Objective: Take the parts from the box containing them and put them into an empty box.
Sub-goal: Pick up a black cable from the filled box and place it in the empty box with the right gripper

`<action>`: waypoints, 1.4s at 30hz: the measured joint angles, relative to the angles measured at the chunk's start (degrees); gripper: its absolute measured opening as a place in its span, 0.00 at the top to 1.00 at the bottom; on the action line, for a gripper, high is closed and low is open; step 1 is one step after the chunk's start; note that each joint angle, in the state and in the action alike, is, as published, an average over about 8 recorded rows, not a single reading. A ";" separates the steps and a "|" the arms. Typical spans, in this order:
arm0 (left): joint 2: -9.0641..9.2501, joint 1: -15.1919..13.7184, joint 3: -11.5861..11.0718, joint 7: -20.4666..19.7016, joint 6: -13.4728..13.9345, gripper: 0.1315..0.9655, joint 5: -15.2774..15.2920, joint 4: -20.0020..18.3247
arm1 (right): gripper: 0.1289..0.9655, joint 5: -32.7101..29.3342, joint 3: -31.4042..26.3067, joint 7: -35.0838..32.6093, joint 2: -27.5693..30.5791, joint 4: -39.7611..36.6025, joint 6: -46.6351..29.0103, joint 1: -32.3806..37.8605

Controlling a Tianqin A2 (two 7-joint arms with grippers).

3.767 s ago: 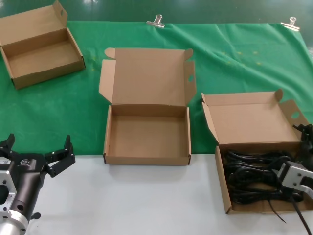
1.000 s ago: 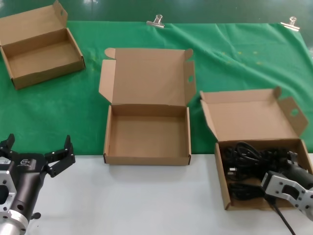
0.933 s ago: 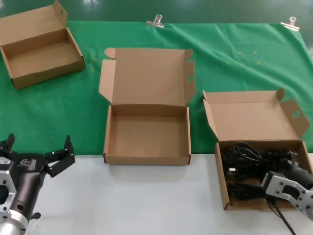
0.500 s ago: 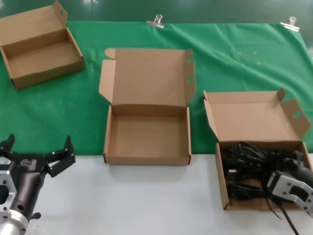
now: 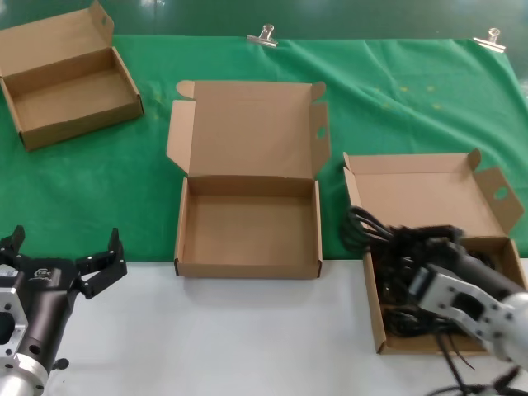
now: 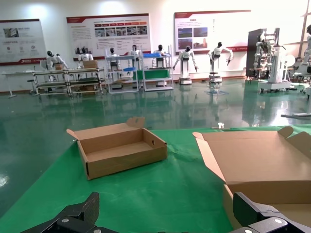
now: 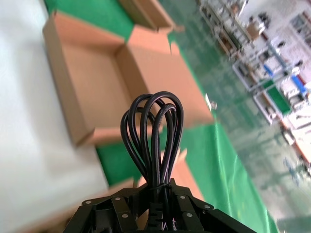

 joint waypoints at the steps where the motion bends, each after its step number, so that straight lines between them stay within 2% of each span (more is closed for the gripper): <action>1: 0.00 0.00 0.00 0.00 0.00 0.00 0.00 0.00 | 0.92 0.00 0.00 -0.41 -0.92 -0.19 -0.20 0.40; 8: 0.00 0.00 0.00 0.00 0.00 0.00 0.00 0.00 | 0.92 0.00 0.00 -4.35 -9.47 -6.10 -2.43 3.76; 23: 0.00 0.00 0.00 0.00 0.00 0.00 0.00 0.00 | 0.92 0.00 0.00 -10.87 -30.14 -28.66 -11.26 10.51; 32: 0.00 0.00 0.00 0.00 0.00 0.00 0.00 0.00 | 0.92 0.00 0.00 -13.86 -36.54 -38.33 -13.77 11.75; 42: 0.00 0.00 0.00 -0.01 0.00 0.00 0.00 0.00 | 0.91 0.00 0.00 -14.92 -39.11 -43.66 -15.35 12.25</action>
